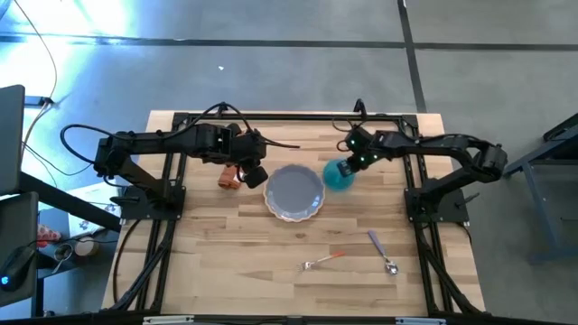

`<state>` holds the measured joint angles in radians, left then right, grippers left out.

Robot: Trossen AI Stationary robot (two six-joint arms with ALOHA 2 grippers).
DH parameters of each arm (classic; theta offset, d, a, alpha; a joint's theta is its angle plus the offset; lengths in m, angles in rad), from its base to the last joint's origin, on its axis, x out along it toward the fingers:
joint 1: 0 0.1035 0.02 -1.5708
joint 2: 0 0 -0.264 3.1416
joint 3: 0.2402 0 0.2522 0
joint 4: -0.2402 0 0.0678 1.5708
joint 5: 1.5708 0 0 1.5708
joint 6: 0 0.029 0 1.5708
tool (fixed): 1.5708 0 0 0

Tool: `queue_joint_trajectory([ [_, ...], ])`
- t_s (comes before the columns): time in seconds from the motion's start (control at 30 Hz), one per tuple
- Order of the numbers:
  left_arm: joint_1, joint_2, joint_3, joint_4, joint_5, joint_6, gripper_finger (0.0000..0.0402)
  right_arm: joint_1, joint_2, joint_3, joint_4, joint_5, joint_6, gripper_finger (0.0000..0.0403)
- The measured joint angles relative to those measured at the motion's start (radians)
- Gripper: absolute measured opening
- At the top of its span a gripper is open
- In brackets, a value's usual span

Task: Set table place
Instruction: Put the blue bowl on top of the light blue plate

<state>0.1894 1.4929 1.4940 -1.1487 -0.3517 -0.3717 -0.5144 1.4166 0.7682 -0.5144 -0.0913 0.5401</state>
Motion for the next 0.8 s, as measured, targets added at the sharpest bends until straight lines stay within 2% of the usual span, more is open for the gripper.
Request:
queue_joint_trajectory([
  [0.17, 0.000, 0.000, 0.000, -0.005, 0.001, 0.001, 0.0095, 0.053, 0.000, 0.212, -0.045, -0.018, -0.012, 0.0002],
  [0.4, 0.000, 0.000, 0.000, -0.005, 0.000, 0.004, 0.0095, 0.167, 0.021, 0.494, -0.115, 0.106, -0.066, 0.0001],
  [0.53, 0.000, 0.000, 0.000, -0.005, 0.000, 0.016, 0.0095, 0.233, 0.117, 0.541, -0.132, 0.118, -0.048, 0.0000],
  [0.8, 0.000, 0.000, 0.000, -0.005, 0.000, 0.029, 0.0095, 0.323, 0.356, 0.563, -0.105, 0.068, 0.005, 0.0000],
])
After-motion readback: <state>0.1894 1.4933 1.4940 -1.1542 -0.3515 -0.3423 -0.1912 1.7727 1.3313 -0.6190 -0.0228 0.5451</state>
